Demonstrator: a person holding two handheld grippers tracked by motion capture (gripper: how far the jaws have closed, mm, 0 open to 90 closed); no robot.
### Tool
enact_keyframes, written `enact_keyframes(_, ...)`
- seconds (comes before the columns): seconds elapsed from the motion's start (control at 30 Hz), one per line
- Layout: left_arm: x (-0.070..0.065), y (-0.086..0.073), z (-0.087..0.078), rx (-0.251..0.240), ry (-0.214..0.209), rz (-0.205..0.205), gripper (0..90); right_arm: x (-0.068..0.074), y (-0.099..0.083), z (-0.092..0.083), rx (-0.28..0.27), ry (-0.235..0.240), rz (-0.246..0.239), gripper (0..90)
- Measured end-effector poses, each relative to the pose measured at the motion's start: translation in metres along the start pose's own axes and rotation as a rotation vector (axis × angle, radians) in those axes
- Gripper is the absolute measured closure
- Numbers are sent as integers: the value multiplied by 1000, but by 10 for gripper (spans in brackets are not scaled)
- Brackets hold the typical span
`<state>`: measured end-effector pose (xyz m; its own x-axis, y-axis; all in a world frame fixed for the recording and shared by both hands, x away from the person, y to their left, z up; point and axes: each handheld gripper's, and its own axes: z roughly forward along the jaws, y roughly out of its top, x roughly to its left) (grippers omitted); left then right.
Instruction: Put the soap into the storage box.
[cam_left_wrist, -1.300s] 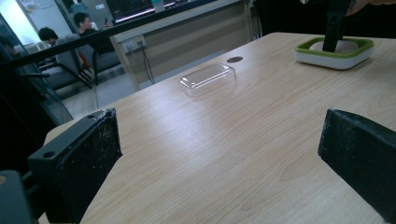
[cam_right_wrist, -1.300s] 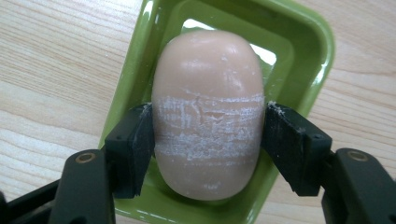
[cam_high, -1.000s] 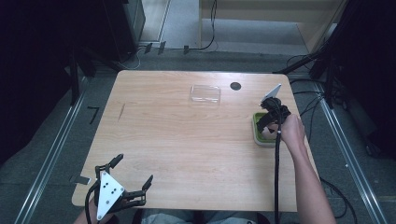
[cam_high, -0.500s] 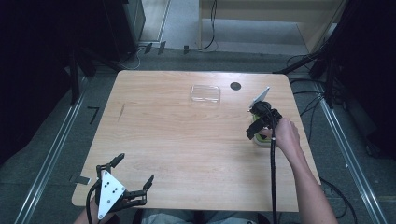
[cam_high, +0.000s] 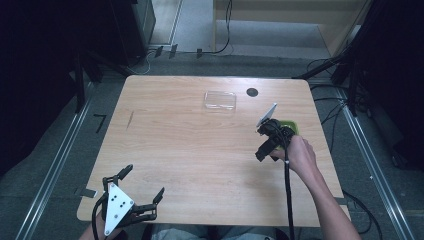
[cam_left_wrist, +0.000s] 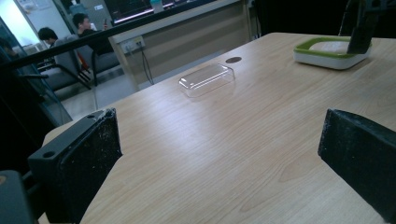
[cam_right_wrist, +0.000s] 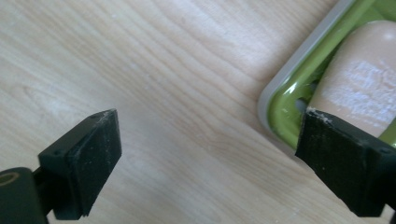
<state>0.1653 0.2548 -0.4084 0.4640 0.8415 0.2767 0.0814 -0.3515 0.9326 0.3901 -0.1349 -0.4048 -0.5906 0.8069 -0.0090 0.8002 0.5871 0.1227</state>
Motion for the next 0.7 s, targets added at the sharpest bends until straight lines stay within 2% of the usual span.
enact_keyframes(0.3,0,0,0,1,1,-1,0,30,-16,3,8,4,-68,64)
enact_keyframes(0.5,0,0,0,3,3,0,0,49,-31,11,14,14,-115,63)
enact_keyframes(0.7,-1,0,0,4,3,4,0,65,-46,19,18,27,-139,63)
